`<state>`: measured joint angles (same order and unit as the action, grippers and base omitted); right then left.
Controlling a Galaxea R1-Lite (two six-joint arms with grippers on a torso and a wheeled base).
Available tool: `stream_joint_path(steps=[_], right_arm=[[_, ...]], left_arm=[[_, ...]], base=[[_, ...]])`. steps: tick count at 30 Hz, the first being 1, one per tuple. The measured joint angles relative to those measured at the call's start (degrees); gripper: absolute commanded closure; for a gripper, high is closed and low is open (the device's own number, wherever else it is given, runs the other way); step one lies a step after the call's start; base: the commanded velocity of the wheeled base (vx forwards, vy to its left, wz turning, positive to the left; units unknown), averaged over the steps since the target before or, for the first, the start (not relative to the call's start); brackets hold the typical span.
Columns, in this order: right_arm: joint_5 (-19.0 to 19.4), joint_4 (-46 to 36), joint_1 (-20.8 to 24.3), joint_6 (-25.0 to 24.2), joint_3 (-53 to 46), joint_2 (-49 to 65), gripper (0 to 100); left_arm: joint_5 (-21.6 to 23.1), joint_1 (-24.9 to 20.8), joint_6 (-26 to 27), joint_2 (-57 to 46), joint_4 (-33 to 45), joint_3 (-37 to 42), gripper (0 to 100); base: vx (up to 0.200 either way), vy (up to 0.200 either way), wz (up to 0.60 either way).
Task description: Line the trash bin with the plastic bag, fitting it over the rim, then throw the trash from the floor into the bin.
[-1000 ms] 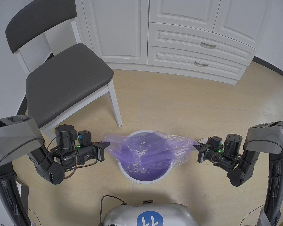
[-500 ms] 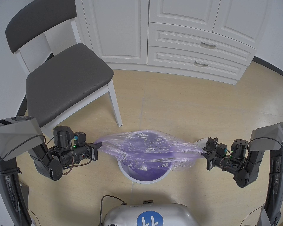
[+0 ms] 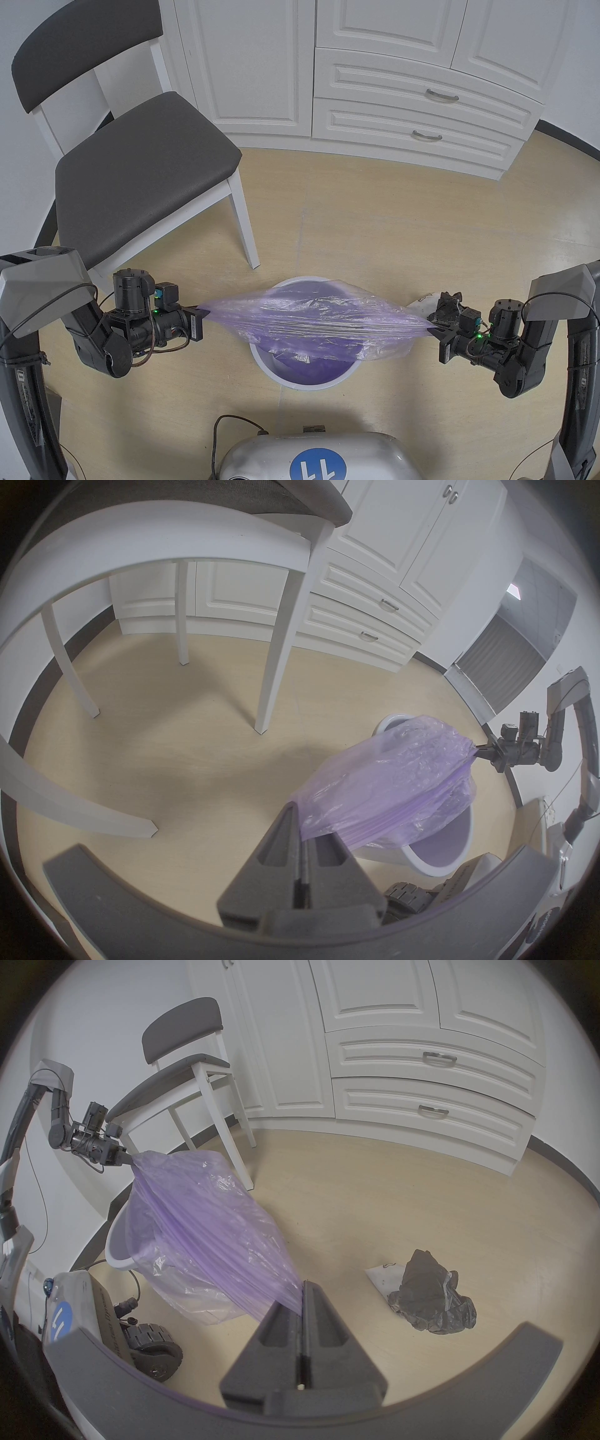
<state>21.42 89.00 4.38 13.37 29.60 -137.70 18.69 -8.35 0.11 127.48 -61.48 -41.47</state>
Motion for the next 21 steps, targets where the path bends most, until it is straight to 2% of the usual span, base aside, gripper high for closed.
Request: stream_joint_path(steps=[7,12,16,21], right_arm=[[1.22,-0.02,0.66,0.17,-2.73,2.07,100],[1.54,0.0,0.96,4.06,-6.36,4.74,100],[1.57,0.0,0.85,7.59,-8.96,6.47,100],[1.62,0.0,0.74,13.18,-12.19,7.61,100]], left_arm=[[-0.06,0.11,0.79,-1.18,1.35,1.05,100],[0.05,0.37,3.83,-3.74,7.03,2.32,100],[1.78,1.18,8.78,-6.61,15.86,3.06,100],[6.79,2.4,16.38,-10.8,27.43,3.63,100]], base=[[0.0,0.0,0.0],[0.0,0.0,0.0],[0.0,0.0,0.0],[0.0,0.0,0.0]])
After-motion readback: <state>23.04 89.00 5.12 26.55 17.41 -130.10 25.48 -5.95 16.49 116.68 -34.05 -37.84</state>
